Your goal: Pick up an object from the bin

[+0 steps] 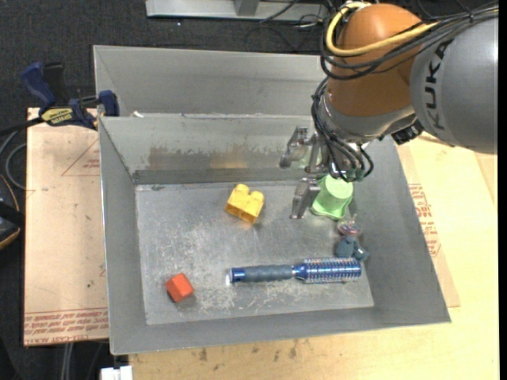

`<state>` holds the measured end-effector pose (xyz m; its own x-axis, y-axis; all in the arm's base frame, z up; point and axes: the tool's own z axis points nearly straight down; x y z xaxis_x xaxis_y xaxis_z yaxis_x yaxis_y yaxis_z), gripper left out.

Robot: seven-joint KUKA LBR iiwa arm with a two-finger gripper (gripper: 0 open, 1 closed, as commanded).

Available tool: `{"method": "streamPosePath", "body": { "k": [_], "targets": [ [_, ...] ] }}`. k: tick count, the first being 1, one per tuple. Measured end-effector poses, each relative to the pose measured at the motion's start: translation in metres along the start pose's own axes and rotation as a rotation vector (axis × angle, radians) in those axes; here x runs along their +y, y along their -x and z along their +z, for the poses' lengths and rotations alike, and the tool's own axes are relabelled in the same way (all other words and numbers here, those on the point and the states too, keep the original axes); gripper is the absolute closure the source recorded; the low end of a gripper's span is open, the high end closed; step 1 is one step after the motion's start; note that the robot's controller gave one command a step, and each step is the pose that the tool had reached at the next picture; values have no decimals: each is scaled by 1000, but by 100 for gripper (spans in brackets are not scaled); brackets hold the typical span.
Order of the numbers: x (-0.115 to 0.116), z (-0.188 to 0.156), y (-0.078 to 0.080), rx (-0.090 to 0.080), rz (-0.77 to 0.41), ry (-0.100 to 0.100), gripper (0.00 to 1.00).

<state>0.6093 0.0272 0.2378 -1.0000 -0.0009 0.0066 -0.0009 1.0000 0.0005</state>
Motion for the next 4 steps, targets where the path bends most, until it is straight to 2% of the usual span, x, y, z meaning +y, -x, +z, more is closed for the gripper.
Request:
{"method": "streamPosePath", "body": {
  "k": [1,2,3,4],
  "targets": [
    [-17,104,-92,-2,-395,0,0],
    [-29,166,-90,-15,-394,2,0],
    [-29,162,-87,-22,-394,-2,100],
    [-42,43,-70,-16,-330,-3,100]
  ]
}}
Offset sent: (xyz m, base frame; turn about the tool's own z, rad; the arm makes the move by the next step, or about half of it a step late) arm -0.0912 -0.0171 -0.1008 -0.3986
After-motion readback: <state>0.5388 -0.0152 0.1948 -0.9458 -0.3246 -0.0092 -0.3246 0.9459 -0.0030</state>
